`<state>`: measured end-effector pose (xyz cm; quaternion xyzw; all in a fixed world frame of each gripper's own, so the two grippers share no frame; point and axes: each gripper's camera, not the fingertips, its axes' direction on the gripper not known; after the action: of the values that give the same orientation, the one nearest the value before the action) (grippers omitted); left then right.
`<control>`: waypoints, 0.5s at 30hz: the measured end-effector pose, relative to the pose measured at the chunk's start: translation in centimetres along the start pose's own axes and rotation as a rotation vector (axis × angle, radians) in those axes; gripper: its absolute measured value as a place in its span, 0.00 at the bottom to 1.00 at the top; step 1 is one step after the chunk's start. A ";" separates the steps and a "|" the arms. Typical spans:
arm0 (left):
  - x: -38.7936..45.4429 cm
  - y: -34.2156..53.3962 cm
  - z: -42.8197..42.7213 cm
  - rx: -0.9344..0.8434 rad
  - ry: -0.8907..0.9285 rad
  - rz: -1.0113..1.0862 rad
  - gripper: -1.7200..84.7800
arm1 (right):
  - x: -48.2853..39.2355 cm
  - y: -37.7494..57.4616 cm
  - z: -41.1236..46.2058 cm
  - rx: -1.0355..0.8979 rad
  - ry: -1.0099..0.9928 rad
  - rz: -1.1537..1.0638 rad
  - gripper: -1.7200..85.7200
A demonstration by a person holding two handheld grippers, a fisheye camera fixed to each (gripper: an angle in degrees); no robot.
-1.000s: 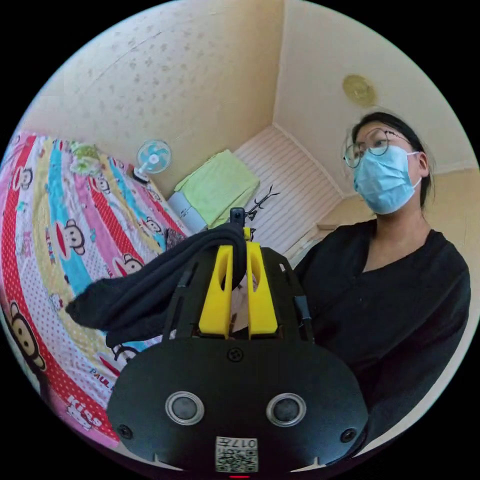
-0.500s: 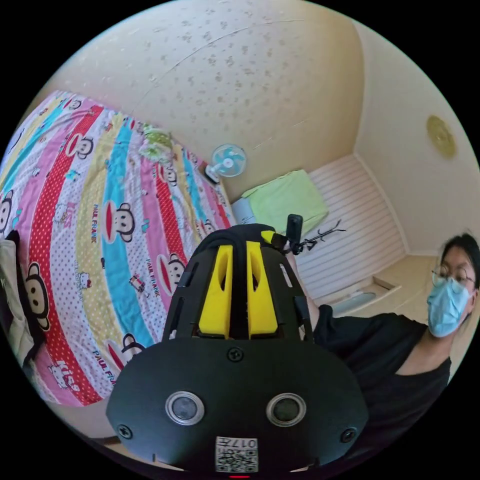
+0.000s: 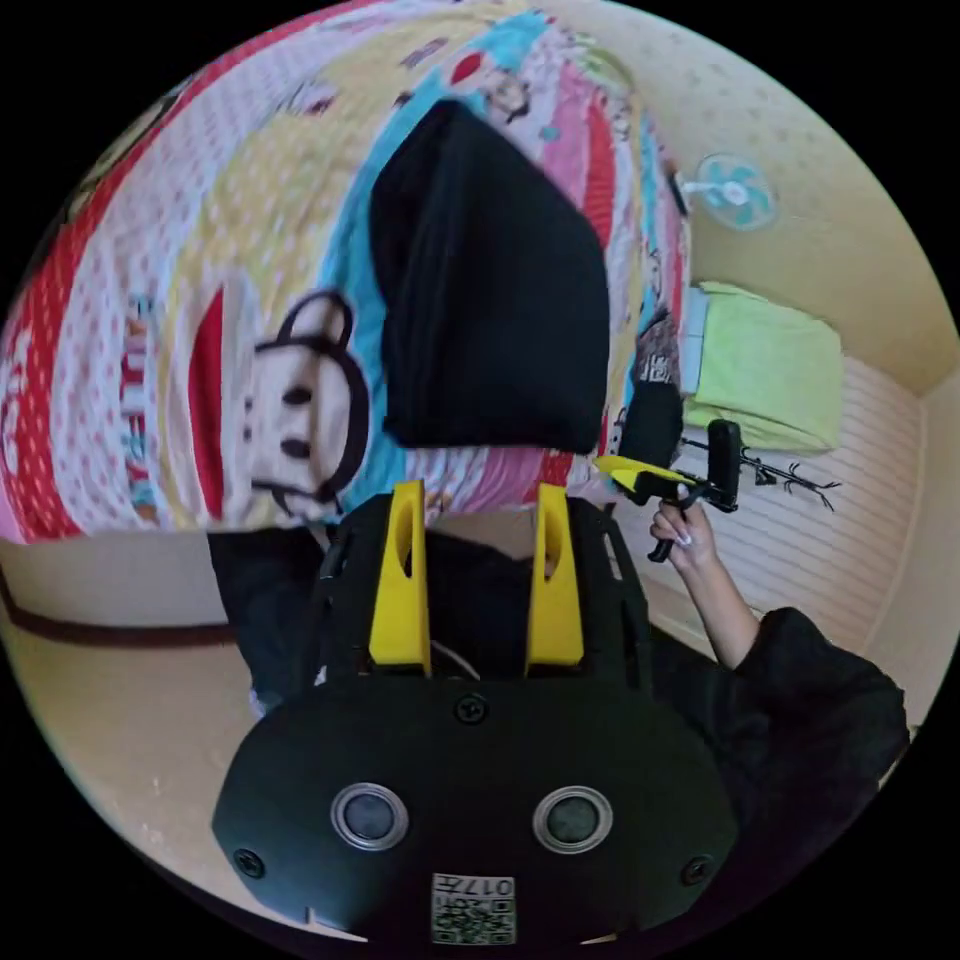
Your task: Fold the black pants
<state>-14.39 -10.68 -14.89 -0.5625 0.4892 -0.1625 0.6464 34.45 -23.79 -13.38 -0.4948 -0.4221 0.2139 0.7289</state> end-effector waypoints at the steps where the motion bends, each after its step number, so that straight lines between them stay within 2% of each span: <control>1: -1.0 0.7 0.1 0.009 0.036 -0.026 0.20 | 0.8 0.4 -0.4 0.012 -0.024 0.017 0.14; 4: -2.2 -0.4 -1.9 0.080 0.079 -0.046 0.20 | 3.3 -0.3 -3.7 0.125 -0.113 0.075 0.16; 9: -1.3 -8.9 -5.0 0.191 0.081 0.053 0.21 | 3.3 -10.3 -8.5 0.275 -0.169 0.038 0.22; 12: -1.9 -15.2 -4.5 0.215 0.094 0.056 0.22 | 3.9 -16.6 -6.9 0.250 -0.228 0.051 0.26; 15: -2.5 -19.4 -0.2 0.105 0.189 0.040 0.22 | 3.3 -19.8 -1.8 0.120 -0.216 0.069 0.27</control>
<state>-9.11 -15.00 3.44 -0.5003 0.5498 -0.2274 0.6290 35.68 -30.59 5.52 -0.4386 -0.4673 0.3155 0.6998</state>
